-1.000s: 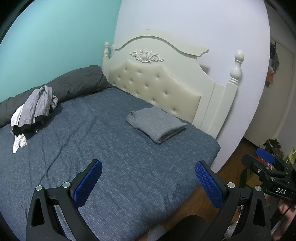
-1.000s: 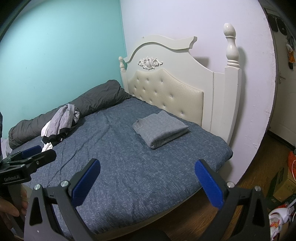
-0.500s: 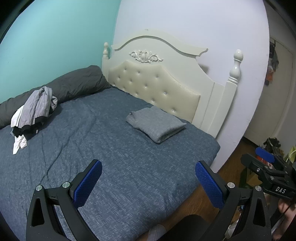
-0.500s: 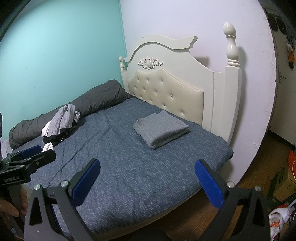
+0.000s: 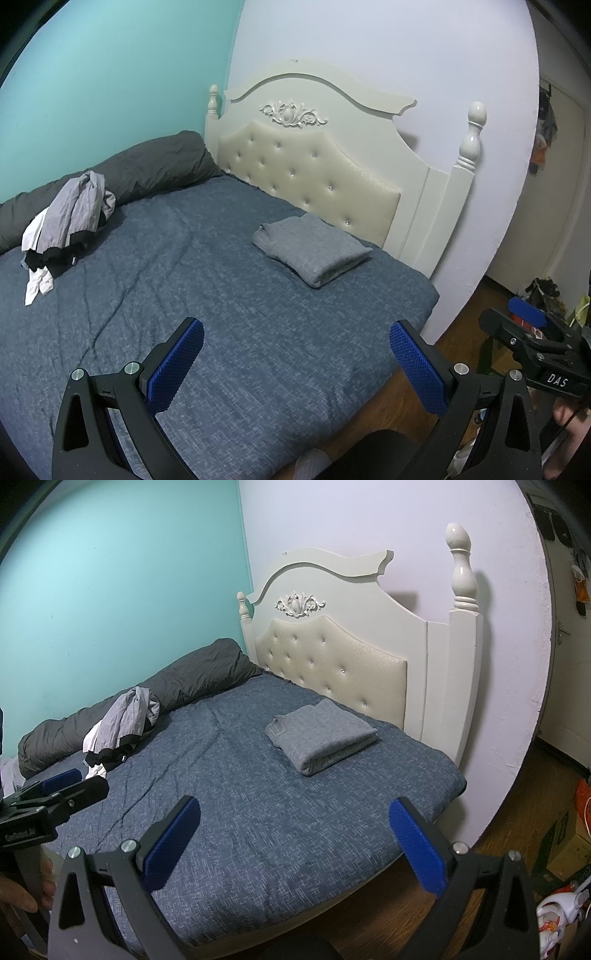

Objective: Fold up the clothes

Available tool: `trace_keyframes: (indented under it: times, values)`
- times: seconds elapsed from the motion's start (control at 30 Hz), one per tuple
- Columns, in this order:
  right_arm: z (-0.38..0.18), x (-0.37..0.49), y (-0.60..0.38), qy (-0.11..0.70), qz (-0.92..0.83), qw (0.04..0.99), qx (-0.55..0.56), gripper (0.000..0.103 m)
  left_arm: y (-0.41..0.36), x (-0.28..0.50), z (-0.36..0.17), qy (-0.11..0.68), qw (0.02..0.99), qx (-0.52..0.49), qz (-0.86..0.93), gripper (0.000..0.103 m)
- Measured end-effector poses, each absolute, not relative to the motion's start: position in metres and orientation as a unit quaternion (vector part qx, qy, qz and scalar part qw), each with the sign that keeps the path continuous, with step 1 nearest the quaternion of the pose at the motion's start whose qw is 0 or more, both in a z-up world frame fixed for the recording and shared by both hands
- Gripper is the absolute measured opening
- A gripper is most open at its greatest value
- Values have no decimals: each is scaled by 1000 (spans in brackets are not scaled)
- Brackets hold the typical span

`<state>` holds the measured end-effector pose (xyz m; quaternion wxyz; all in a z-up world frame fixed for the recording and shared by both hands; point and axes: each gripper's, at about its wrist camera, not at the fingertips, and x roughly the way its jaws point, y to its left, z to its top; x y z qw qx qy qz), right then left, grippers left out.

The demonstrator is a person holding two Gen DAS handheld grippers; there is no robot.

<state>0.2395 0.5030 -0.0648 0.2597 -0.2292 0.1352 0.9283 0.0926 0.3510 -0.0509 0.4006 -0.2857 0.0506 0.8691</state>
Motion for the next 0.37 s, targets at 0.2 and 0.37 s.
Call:
trace_keyframes:
  times: [0.2, 0.37]
  values:
    - [-65, 238, 505, 136, 928, 260, -230, 103, 350, 94, -51, 49, 403, -284, 869, 103]
    - [-66, 238, 504, 136, 928, 260, -230, 103, 350, 94, -51, 46, 403, -285, 868, 103]
